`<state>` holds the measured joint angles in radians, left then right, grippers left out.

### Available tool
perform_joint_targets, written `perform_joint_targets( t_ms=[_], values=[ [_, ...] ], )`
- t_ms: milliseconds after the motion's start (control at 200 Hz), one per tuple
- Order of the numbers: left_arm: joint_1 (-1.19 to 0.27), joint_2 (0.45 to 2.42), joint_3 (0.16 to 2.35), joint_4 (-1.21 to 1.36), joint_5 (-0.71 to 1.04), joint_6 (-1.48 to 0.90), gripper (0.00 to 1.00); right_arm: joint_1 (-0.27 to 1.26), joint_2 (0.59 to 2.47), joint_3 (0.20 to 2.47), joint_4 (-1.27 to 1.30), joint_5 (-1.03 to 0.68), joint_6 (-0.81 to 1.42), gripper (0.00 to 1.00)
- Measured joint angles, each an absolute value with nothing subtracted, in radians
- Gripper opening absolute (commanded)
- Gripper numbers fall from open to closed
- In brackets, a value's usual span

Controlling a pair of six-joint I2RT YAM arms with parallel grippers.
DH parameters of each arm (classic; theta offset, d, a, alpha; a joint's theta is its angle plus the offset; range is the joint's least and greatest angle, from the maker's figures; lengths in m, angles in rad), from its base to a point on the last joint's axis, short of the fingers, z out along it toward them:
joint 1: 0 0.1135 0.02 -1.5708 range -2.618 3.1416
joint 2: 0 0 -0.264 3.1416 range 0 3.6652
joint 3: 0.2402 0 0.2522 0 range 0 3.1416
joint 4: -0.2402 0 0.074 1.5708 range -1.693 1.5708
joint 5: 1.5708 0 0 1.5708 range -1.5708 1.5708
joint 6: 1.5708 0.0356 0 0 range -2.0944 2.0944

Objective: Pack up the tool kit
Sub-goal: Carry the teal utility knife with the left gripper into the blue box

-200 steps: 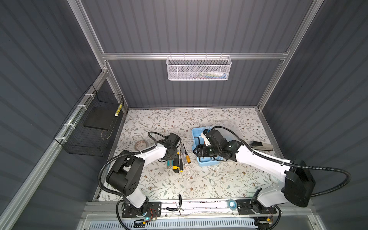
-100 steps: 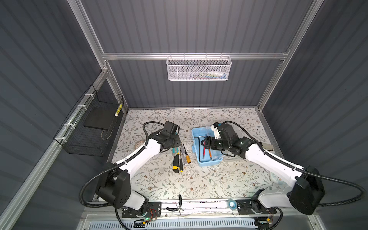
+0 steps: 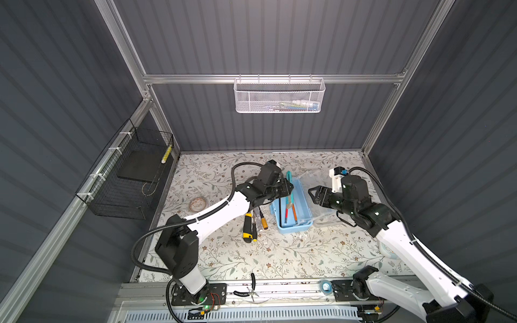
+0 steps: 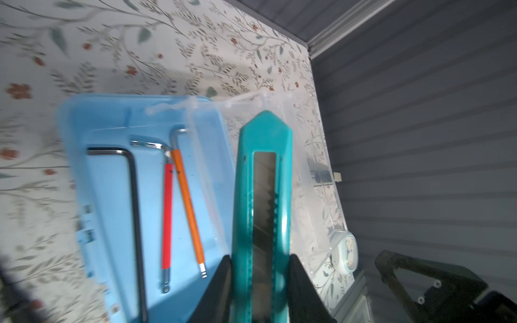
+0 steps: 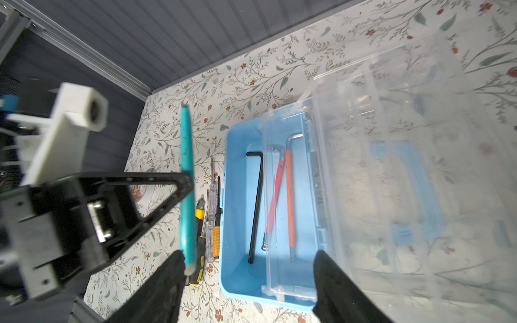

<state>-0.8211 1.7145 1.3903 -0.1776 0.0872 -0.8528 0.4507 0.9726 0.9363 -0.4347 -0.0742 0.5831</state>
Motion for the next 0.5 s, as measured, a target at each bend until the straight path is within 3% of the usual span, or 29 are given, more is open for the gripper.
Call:
perform_joint_targets(
  t_ms=[170, 500],
  values=[
    [-0.844, 1.854, 1.468, -0.11, 0.099, -0.901, 0.13, 0.443, 0.929, 0.916, -0.447, -0.064, 0.579, 0.73],
    [-0.853, 2.0, 1.547, -0.088, 0.089, -0.955, 0.23, 0.432, 0.939, 0.886, -0.465, -0.064, 0.578, 0.73]
  ],
)
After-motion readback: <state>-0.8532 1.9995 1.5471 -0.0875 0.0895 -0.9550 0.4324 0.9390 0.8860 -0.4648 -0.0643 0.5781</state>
